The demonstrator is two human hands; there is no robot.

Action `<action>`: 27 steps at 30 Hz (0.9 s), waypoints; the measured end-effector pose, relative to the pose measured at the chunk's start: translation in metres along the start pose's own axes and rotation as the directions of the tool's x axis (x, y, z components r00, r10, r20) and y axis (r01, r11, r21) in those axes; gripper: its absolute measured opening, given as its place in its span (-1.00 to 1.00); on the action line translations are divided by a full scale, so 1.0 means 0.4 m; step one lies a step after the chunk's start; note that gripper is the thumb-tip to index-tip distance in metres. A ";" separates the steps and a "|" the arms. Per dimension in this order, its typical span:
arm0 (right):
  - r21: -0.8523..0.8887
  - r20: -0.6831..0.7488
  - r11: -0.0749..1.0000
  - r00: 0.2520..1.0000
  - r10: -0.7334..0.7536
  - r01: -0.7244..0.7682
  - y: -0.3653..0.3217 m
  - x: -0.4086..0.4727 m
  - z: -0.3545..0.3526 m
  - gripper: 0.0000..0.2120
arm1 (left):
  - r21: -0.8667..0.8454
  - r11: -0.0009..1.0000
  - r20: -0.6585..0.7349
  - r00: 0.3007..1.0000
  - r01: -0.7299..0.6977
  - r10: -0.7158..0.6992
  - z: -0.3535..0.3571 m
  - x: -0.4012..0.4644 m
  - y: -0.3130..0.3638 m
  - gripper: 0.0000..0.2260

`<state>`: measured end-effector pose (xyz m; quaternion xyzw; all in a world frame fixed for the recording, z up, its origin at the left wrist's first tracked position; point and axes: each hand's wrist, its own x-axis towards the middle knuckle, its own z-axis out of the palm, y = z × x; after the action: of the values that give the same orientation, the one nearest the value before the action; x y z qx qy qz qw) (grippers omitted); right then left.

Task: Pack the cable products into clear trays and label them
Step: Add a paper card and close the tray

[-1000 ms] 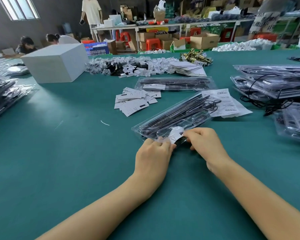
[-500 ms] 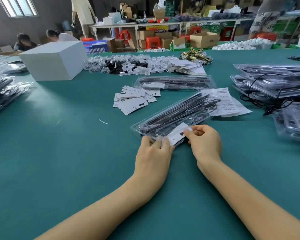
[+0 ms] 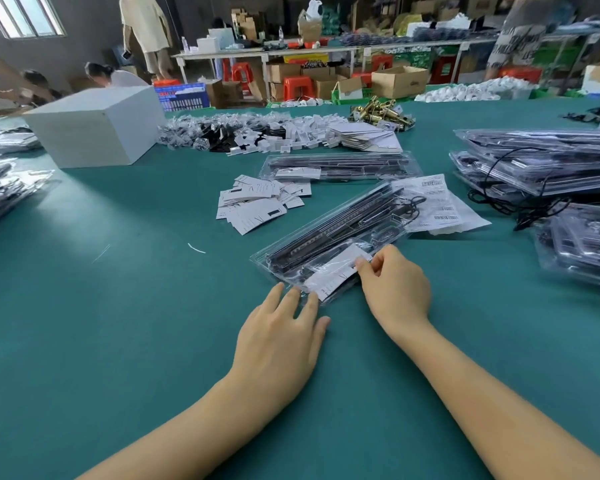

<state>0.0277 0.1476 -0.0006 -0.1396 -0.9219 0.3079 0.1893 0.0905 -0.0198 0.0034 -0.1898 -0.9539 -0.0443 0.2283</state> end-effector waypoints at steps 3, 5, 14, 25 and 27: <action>0.005 0.017 1.000 1.000 -0.007 0.007 0.002 0.002 -0.001 -0.75 | 0.016 1.000 0.015 1.000 0.017 -0.018 -0.009 0.006 0.000 -0.58; 0.020 0.056 1.000 0.998 -0.007 0.005 0.003 0.003 -0.004 -0.75 | 0.023 0.999 0.024 0.999 0.030 -0.031 -0.014 0.008 -0.004 -0.60; 0.223 0.237 0.947 0.955 0.178 -0.232 -0.001 0.027 -0.019 -0.60 | -0.023 0.998 0.067 0.996 0.058 -0.057 -0.013 0.013 0.002 -0.67; 0.501 0.384 0.765 0.896 0.222 -0.405 -0.002 0.042 -0.034 -0.70 | -0.604 0.528 0.280 0.779 0.597 -0.561 -0.025 0.059 -0.064 -0.95; 0.514 0.445 0.740 0.872 0.204 -0.435 0.000 0.049 -0.046 -0.77 | -0.681 0.382 0.379 0.747 0.625 -0.546 -0.014 0.066 -0.075 -0.86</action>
<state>0.0180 0.1643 0.0182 -0.1725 -0.7561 0.6313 -0.0052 0.0595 -0.0395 0.0205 0.0790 -0.8502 -0.5183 0.0485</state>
